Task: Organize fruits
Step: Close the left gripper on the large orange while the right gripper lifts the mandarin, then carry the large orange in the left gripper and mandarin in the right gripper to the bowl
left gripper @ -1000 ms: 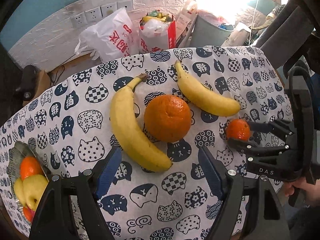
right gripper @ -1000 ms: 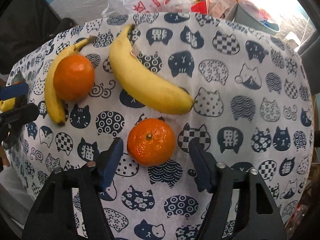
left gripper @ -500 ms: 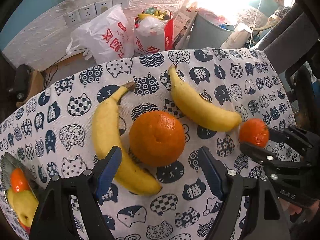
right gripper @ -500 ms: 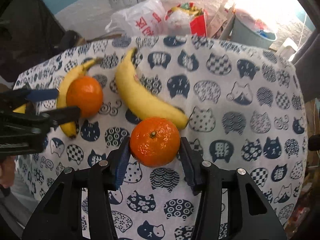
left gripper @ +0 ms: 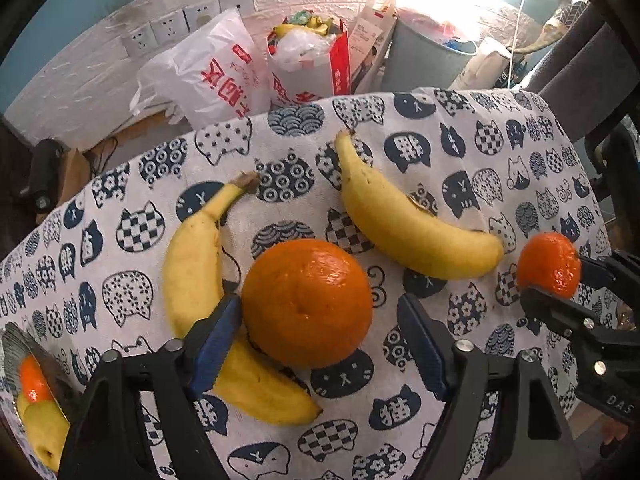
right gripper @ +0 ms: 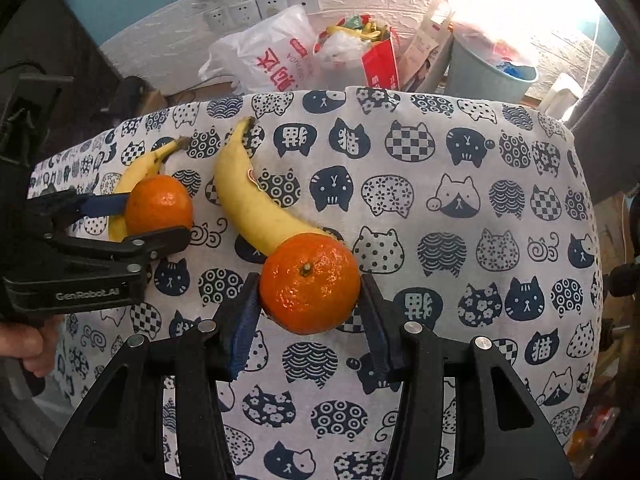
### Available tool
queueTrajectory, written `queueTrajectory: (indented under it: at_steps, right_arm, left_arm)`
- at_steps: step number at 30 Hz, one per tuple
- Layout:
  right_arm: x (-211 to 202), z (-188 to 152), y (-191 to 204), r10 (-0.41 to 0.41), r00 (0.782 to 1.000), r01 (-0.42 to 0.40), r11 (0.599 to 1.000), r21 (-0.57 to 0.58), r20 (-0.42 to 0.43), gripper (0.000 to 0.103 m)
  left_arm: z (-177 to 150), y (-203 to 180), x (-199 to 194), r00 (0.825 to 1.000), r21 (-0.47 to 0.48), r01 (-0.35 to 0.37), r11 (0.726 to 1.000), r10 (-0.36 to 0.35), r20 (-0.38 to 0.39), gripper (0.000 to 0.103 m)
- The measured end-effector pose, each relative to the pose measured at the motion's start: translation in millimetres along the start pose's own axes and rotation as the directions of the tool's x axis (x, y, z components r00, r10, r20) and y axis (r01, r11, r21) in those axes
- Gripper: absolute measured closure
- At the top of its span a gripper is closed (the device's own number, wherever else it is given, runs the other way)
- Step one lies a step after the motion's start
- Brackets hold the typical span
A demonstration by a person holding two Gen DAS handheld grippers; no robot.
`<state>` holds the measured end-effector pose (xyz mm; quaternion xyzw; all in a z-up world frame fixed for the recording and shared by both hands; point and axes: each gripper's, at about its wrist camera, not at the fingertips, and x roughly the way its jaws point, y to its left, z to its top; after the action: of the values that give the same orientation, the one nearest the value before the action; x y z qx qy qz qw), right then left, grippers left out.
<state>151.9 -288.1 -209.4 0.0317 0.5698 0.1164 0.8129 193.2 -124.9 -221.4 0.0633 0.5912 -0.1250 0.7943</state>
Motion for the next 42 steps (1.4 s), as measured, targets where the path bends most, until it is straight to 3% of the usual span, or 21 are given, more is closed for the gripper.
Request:
queueTrajectory:
  at_steps: [1,6,42]
  right_arm:
    - [-1,0,-1,0.000,1.000,0.000,1.000,0.001,0.001,0.055]
    - [-5,1,-3,0.004,1.000,-0.004,1.000,0.004,0.010,0.055]
    - [-97,17,56,0.030,0.976,-0.010,0.995,-0.095,0.217,0.055]
  left_arm:
    - [1,0,-2,1.000,0.009,-0.024,1.000,0.023,0.013,0.036]
    - [1,3,-3,1.000,0.026,-0.010,1.000,0.009,0.018,0.038]
    - [-56,33,-143,0.978,-0.040,0.072,0.997,-0.063,0.197,0.038]
